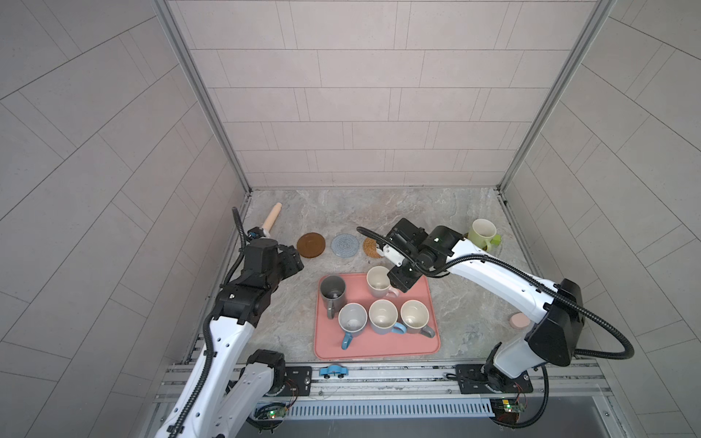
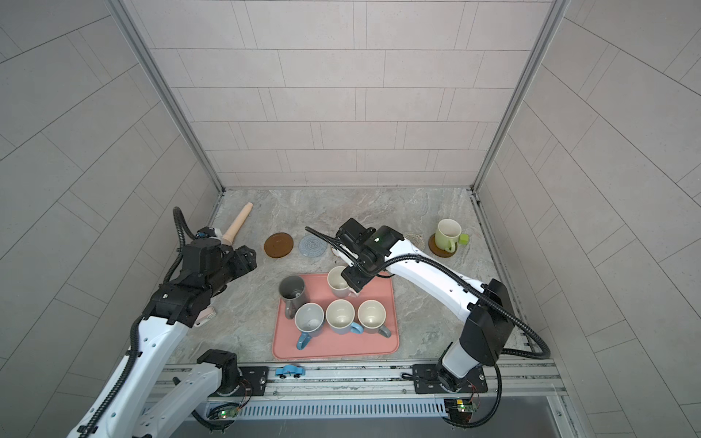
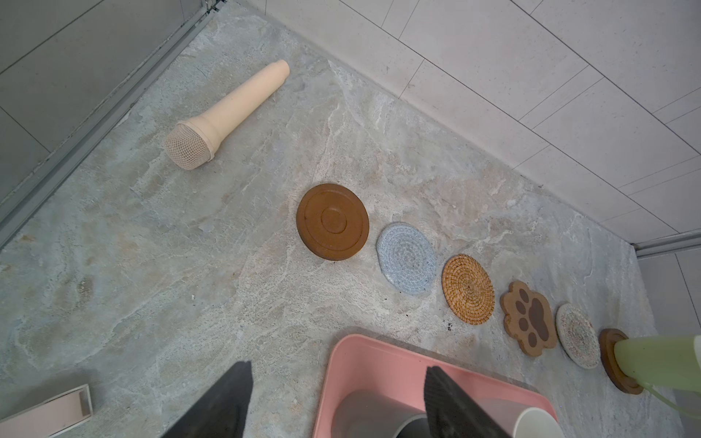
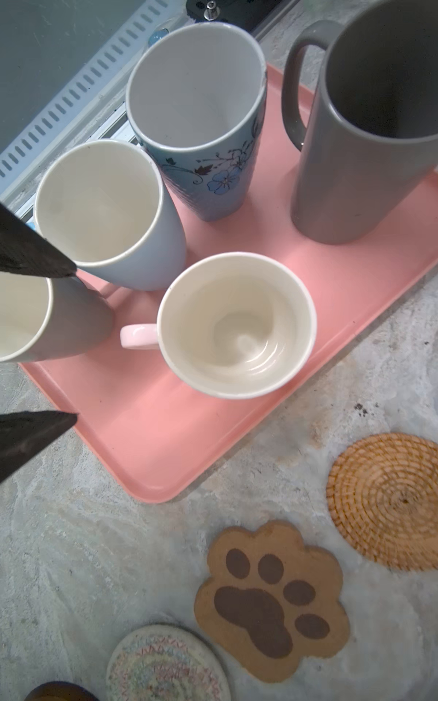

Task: Place cups on coasters
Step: Pick up the cup from the tray.

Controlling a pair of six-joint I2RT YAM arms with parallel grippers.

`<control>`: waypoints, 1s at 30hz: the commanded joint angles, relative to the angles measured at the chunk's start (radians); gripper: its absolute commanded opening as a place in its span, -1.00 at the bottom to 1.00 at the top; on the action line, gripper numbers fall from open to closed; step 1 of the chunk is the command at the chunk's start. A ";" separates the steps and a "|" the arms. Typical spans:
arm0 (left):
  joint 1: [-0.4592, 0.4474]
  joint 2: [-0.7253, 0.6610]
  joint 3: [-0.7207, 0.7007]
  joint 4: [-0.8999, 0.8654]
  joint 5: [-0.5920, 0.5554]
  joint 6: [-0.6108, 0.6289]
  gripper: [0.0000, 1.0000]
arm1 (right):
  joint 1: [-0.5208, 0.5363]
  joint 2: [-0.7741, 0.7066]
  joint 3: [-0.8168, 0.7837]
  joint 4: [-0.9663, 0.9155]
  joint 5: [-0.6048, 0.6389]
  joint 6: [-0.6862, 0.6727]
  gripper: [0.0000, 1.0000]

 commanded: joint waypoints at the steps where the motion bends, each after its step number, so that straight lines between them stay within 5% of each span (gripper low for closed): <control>1: 0.005 -0.009 -0.015 -0.002 0.002 -0.013 0.57 | 0.017 0.004 0.021 -0.050 0.031 -0.008 0.16; 30: 0.004 -0.035 -0.007 -0.005 0.011 -0.018 0.57 | 0.038 0.079 -0.104 0.099 0.116 0.082 -0.18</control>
